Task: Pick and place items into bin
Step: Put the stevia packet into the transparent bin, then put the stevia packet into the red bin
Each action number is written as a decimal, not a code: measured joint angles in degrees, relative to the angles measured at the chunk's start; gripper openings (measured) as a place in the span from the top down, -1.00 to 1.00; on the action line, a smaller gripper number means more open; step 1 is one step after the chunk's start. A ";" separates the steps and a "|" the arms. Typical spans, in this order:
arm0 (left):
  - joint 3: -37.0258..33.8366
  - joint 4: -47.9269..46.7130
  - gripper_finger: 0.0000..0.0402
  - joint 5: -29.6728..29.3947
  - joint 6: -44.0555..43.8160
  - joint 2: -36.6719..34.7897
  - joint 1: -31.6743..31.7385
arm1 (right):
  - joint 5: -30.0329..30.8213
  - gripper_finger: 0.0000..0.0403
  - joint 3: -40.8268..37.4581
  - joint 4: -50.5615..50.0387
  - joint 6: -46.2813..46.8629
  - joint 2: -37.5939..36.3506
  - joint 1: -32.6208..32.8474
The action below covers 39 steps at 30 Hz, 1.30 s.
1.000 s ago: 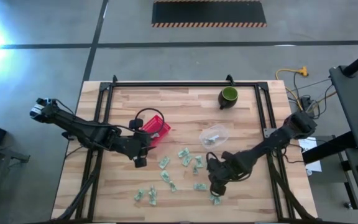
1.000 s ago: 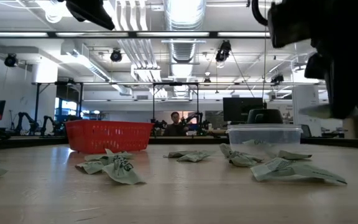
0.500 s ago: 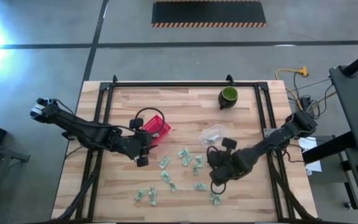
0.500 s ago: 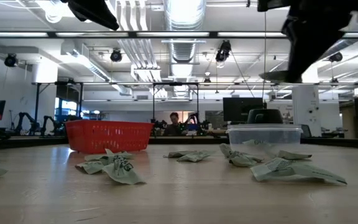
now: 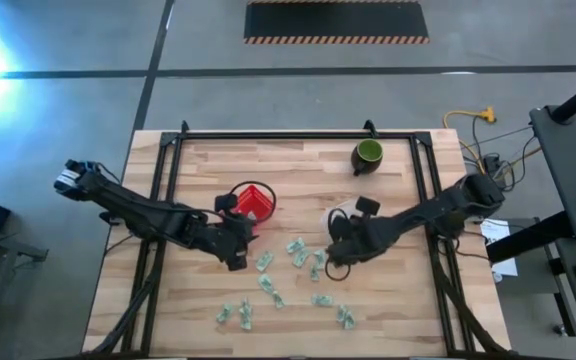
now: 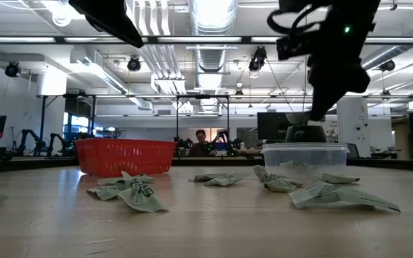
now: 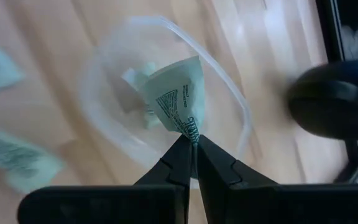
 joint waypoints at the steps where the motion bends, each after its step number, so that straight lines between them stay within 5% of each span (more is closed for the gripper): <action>1: 0.00 -0.02 0.44 0.02 -0.02 0.12 0.00 | -0.01 0.94 -0.49 -0.01 -0.02 0.02 -0.80; 11: 0.00 1.01 0.44 -0.02 0.15 0.00 0.00 | -5.71 0.93 -2.94 5.85 -7.64 0.00 -5.94; 25: 0.00 0.87 0.44 -0.02 0.19 -0.23 0.00 | -6.28 0.92 -2.94 6.64 -8.20 -0.28 -7.24; 39: 0.00 0.83 0.44 1.62 0.21 -0.46 0.00 | -5.87 0.38 -1.74 5.08 -8.00 -0.68 -7.09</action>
